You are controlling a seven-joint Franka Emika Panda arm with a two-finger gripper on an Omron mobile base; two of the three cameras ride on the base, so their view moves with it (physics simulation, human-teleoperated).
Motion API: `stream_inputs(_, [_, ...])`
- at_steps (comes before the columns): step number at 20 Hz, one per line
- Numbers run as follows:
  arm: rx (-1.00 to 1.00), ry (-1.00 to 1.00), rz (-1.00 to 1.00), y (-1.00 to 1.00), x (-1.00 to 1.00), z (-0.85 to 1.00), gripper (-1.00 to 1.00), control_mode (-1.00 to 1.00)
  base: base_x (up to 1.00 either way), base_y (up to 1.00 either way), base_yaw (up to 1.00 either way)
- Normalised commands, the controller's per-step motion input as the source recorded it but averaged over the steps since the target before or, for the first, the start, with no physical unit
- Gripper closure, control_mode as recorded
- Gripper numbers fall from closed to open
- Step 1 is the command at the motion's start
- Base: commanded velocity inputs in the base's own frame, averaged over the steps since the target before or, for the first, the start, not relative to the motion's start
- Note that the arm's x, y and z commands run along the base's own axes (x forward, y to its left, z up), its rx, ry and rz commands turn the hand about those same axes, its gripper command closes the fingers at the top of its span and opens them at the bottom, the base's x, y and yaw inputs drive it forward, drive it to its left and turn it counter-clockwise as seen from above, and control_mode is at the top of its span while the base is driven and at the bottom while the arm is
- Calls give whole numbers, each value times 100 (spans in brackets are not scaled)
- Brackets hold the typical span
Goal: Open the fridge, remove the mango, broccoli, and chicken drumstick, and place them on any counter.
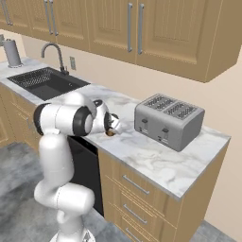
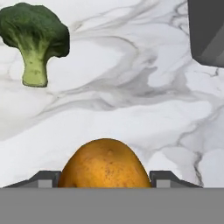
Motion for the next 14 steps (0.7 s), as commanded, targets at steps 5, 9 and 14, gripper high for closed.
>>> stream_inputs(5, [0,0,-4,-5,52,-24,-100,-100,0,0,0])
stream_inputs(9, [1,-2,-4,-7,37,-6,-100,-100,0,0,0])
stream_inputs(14, [1,-6,-5,-15,1,6,-100,-100,0,0,0])
